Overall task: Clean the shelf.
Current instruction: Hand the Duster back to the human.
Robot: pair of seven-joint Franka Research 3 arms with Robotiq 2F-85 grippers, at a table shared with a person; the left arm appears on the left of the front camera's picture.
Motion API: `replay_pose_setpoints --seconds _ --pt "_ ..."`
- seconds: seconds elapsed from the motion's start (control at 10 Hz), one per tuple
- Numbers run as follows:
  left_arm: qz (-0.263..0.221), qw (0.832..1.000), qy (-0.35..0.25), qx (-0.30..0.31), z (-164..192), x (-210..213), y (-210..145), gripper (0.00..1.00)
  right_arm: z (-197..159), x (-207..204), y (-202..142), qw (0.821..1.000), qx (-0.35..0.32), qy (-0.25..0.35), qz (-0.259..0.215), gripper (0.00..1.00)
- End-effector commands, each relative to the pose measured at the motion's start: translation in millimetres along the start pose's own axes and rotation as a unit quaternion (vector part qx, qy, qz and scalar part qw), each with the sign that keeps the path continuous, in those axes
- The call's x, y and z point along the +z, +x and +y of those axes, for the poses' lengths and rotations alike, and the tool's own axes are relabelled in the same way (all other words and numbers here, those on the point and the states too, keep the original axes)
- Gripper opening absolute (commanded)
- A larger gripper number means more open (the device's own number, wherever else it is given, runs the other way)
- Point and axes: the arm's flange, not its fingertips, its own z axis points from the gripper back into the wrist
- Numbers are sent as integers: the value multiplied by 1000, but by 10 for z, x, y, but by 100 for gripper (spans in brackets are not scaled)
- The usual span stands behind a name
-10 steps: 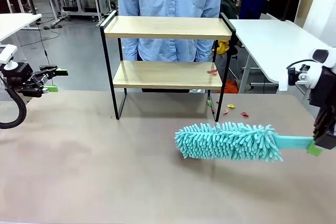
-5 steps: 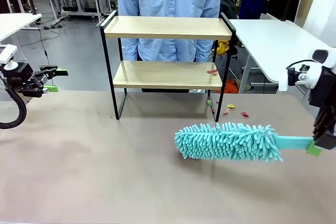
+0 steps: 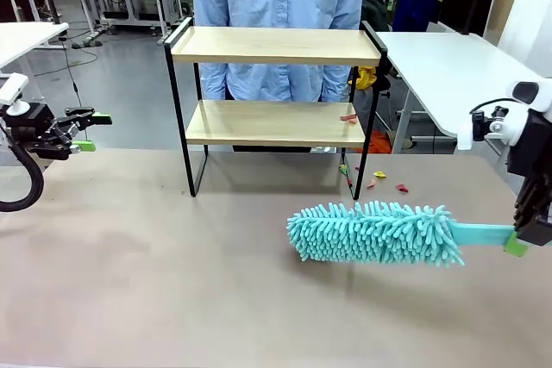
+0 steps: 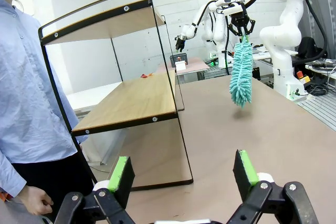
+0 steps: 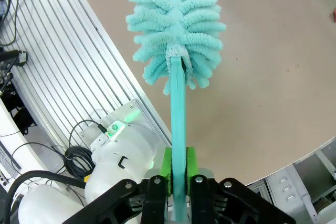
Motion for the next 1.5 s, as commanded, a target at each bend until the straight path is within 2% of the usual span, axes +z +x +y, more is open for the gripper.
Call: replay_pose_setpoints --seconds 0.0,0.4,0.6,0.7,0.9,1.1,1.3,1.4 --pt "-1 1000 -1 -1 -6 -9 33 100 7 3 7 1000 -3 -3 2 13" --pt "0 1000 0 0 0 0 0 100 0 0 0 1000 0 0 0 13" --pt "-52 997 -55 -16 -339 84 579 100 -194 318 1 996 55 7 -76 13" --pt "-69 995 -65 -22 -530 16 769 100 -326 397 51 992 81 8 -92 13" --pt "-51 996 -62 -30 -866 -190 1115 100 -647 522 157 978 146 42 -142 13" --pt "-32 998 -45 16 -1268 -630 1386 100 -952 618 292 959 208 62 -182 13" --pt "-30 997 -23 60 -1534 -997 1532 100 -1133 560 410 940 267 64 -200 13" --pt "-37 996 -27 74 -1626 -1095 1603 100 -1171 488 436 939 277 61 -194 13"
